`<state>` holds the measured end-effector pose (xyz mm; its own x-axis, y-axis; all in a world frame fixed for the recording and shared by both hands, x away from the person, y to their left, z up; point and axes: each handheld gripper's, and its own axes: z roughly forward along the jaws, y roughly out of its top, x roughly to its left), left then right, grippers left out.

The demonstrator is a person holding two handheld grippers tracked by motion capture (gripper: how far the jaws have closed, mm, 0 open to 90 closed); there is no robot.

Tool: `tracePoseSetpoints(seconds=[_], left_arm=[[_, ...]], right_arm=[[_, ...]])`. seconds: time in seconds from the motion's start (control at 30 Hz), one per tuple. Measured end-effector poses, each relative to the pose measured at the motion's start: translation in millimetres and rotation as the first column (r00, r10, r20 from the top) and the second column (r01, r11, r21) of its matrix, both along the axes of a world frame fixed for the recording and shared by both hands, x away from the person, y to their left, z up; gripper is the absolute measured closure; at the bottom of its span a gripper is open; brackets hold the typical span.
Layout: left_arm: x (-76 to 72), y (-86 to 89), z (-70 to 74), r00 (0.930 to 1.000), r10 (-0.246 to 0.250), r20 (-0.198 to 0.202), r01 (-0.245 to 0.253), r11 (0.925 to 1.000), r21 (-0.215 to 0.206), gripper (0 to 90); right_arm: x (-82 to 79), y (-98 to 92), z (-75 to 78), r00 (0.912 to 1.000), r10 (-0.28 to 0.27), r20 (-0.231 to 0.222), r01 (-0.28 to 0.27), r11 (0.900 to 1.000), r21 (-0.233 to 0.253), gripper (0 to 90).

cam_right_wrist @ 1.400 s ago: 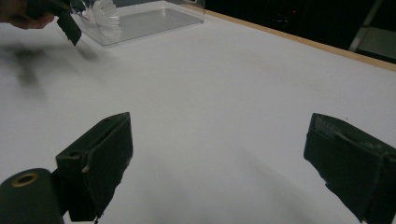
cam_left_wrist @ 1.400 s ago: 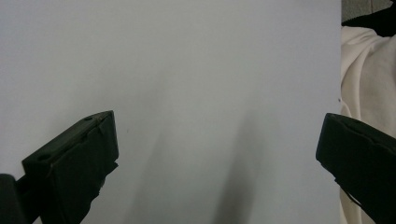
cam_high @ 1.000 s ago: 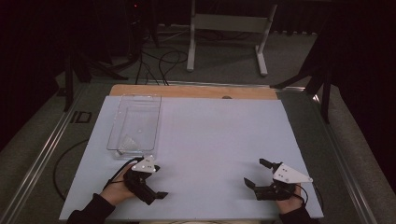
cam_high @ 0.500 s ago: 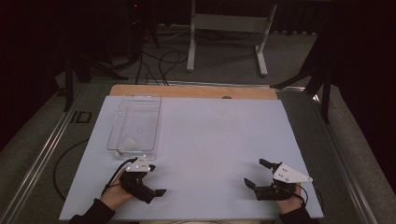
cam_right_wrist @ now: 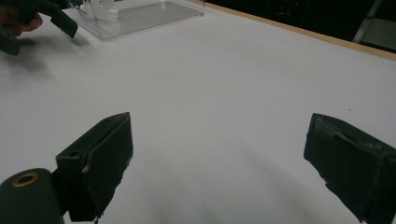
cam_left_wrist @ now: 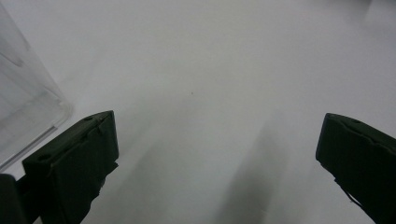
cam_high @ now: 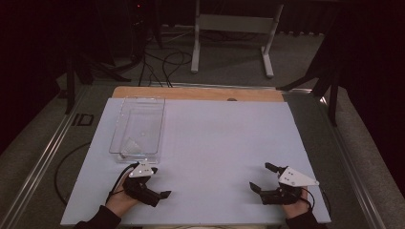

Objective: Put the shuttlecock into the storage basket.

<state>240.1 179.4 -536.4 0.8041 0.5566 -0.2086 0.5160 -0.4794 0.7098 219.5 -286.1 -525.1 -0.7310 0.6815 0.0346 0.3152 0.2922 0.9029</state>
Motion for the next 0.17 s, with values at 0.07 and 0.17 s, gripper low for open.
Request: tracePoseSetpoints(seconds=[0.07, 0.17], left_arm=[[0.5, 0.3, -0.9, 1.0, 0.004, -0.004, -0.004, 1.0, -0.001, 0.0], [0.6, -0.2, -1.9, 1.0, 0.005, -0.003, -0.005, 1.0, 0.0, 0.0]], right_arm=[[0.0, 0.1, -0.1, 1.0, 0.0, -0.001, 0.0, 1.0, 0.0, 8.5], [0.2, 0.3, -0.3, 1.0, -0.001, -0.002, 0.001, 1.0, -0.001, 8.5]])
